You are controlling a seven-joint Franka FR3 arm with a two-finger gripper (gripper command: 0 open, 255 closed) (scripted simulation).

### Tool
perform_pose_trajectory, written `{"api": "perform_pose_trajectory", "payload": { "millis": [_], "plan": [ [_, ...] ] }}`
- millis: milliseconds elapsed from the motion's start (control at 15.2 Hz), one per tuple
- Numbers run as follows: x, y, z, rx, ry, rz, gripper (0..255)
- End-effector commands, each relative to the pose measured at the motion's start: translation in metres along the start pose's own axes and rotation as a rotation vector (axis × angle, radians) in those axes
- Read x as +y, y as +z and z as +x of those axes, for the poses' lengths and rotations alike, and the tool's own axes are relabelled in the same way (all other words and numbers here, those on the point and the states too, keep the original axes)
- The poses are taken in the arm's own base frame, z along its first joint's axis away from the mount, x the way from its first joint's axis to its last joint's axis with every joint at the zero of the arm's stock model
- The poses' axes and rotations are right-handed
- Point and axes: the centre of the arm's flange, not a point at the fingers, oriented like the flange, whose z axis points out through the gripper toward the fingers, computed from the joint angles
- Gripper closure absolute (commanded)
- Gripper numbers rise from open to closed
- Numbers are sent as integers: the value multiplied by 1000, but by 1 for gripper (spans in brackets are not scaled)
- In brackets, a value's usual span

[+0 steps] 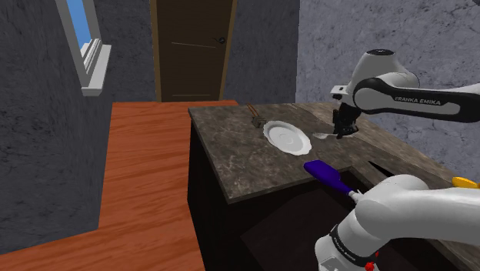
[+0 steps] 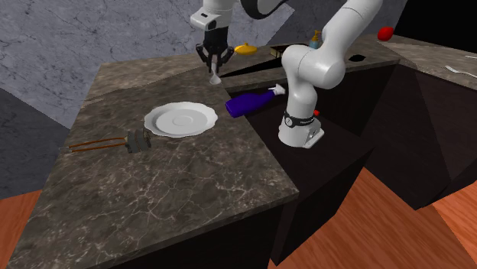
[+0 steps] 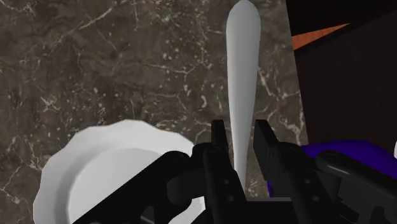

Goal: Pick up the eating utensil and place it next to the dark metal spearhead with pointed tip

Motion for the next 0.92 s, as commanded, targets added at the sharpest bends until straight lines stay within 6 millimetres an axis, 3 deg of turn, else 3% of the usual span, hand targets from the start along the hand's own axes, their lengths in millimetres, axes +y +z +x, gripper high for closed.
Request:
{"api": "perform_pose_trajectory", "payload": {
  "millis": [0, 858],
  "plan": [
    [-2, 9, -27, -1, -1, 0, 255],
    [-10, 47, -194, -1, -1, 0, 255]
  ]
}}
